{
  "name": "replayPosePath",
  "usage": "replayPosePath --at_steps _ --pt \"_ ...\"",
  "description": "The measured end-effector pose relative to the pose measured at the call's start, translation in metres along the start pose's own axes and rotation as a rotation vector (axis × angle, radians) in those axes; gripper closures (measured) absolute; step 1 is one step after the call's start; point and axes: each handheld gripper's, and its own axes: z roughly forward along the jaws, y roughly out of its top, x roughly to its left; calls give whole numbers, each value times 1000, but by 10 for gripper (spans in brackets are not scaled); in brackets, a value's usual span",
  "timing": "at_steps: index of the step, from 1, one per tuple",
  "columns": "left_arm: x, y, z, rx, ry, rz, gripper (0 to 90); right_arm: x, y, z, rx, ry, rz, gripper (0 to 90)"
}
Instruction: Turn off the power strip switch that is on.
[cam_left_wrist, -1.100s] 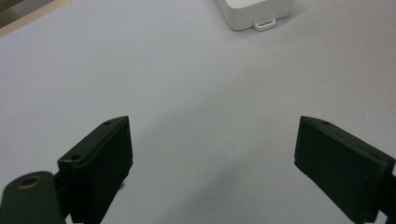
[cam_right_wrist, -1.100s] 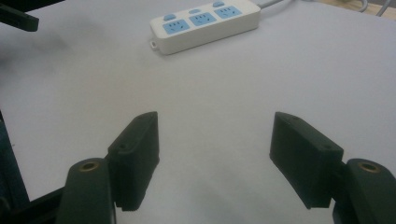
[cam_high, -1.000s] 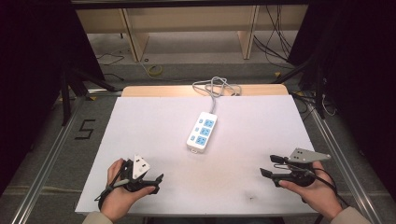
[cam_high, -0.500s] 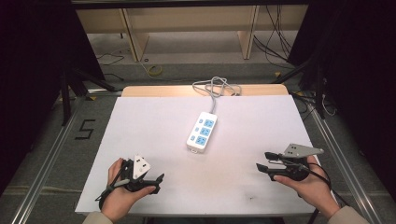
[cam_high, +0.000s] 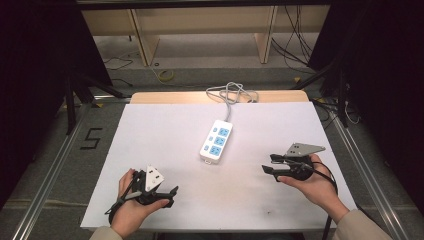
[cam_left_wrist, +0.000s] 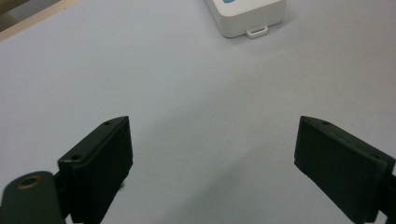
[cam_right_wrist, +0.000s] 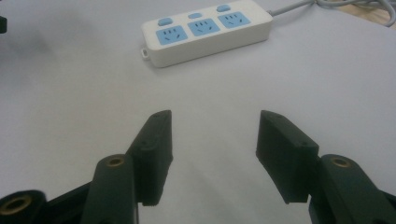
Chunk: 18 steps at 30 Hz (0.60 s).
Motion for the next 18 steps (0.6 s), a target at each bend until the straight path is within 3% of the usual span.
replayPosePath --at_steps 18 --pt "-3 2 0 -6 -9 10 111 -2 29 36 27 -7 -47 538"
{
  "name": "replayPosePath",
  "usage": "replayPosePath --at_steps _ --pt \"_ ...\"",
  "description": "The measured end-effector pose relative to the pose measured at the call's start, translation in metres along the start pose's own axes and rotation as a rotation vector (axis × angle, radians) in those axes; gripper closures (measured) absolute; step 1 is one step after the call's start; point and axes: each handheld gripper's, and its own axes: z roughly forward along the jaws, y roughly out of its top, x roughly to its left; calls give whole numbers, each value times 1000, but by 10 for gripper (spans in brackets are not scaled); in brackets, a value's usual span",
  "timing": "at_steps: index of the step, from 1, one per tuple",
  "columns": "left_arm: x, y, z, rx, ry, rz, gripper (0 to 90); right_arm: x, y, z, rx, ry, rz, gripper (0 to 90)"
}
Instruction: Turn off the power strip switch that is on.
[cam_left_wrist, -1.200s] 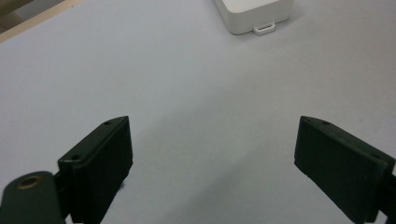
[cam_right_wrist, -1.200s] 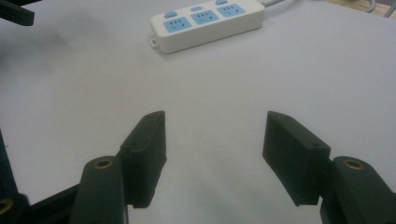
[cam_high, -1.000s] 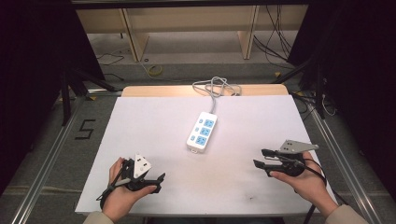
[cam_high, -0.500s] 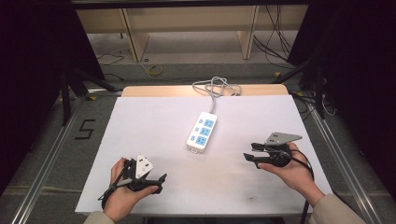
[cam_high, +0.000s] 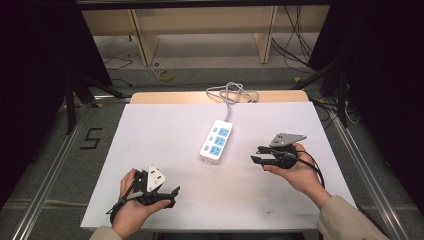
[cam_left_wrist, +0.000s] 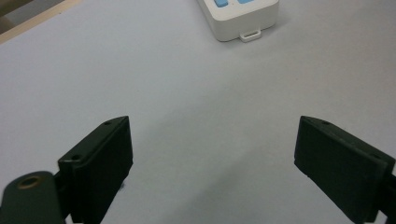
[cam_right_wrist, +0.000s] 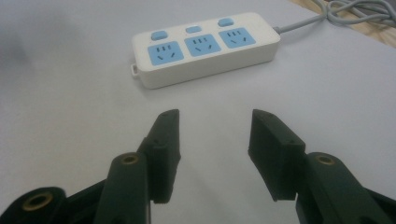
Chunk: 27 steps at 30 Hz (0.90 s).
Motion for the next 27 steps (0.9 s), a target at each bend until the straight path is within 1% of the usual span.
replayPosePath --at_steps 6,7,8,10,13,16,17,18,19,20,21,22,23,27 --pt "1 0 0 -2 4 -1 111 0 5 7 0 1 -4 548" --pt "0 0 0 -5 6 -9 111 1 8 10 1 2 -9 562" --pt "1 0 0 -3 5 -8 112 1 9 11 -2 6 -6 566" --pt "0 0 0 -1 2 -6 112 3 12 14 4 3 -18 581" --pt "0 1 0 -12 -2 -9 112 5 15 20 3 -2 -31 640" --pt "0 1 0 -12 -6 -6 112 8 17 26 7 -8 -46 696" --pt "0 1 0 -13 -4 -8 112 8 17 26 7 -8 -46 696" --pt "0 1 0 -11 -3 -5 112 10 19 29 7 -8 -58 742" --pt "0 1 0 -11 -2 -6 112 10 19 29 7 -8 -58 742" --pt "0 1 0 -13 -1 -7 112 11 21 31 7 -9 -54 763" --pt "0 1 0 -13 -2 -8 112 11 24 33 8 -8 -59 804" --pt "0 1 0 -13 -3 -10 112 11 24 33 8 -8 -59 804" --pt "0 1 0 -14 -2 -9 112 11 26 36 13 -9 -67 844" --pt "0 1 0 -13 3 -5 112 12 30 40 24 -9 -73 900"
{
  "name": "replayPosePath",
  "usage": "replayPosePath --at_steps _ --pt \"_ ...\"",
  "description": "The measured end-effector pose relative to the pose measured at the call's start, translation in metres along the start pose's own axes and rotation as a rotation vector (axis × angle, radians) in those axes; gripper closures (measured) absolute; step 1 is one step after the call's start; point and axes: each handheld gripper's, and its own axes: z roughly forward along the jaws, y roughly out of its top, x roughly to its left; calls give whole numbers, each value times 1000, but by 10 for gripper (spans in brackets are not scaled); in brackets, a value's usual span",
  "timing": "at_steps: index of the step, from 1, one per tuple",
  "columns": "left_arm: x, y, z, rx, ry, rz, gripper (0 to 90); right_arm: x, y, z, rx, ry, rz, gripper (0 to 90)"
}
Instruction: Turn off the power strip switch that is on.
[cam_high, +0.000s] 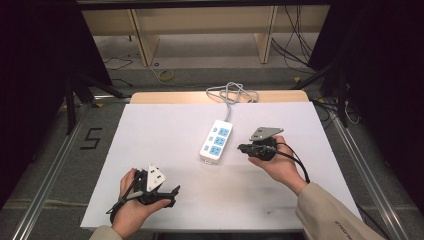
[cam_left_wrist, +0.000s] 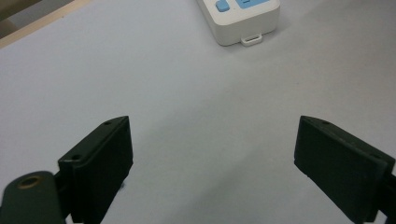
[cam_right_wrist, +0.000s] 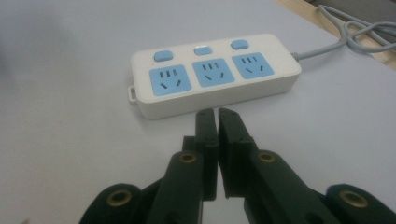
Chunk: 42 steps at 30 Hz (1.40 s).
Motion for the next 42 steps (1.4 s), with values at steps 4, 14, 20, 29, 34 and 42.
replayPosePath --at_steps 4,14,20,29,34,42 --pt "0 0 0 0 -1 -2 112 -1 3 2 10 -8 -8 900" --pt "0 0 0 1 0 -1 112 -2 13 7 16 -20 -17 900" --pt "0 -1 0 4 0 -2 112 -2 17 12 23 -18 -14 900" --pt "0 -1 1 6 1 0 112 -2 22 16 35 -18 -18 900" --pt "0 -1 1 8 4 5 113 -2 26 19 43 -16 -24 900" --pt "1 -1 0 3 14 13 118 -2 34 24 54 -21 -26 900"
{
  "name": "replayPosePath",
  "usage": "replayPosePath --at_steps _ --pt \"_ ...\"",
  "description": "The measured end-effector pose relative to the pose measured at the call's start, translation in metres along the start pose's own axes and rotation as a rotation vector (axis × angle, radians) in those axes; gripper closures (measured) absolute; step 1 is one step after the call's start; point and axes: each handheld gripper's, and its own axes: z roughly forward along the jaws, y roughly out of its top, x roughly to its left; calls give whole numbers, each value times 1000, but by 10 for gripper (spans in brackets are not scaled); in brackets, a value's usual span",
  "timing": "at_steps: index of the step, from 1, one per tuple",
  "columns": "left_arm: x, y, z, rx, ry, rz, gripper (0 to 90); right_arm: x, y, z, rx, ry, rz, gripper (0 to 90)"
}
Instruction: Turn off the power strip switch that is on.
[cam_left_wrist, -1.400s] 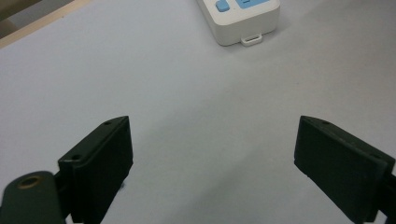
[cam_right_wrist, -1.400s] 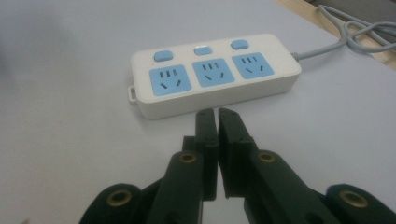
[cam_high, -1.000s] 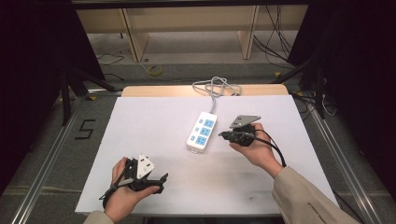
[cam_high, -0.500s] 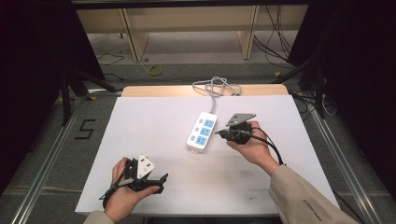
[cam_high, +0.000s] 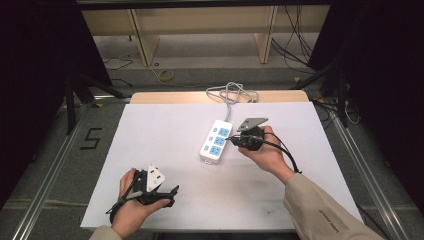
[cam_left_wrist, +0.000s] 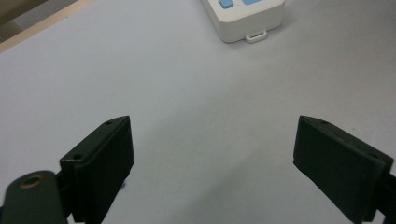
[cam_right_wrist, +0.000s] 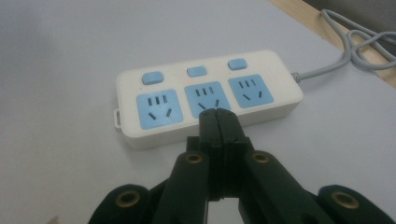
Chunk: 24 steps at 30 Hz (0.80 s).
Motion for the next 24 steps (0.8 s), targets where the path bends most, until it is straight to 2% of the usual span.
replayPosePath --at_steps 24 --pt "2 0 0 7 9 1 131 1 16 15 31 11 1 900"
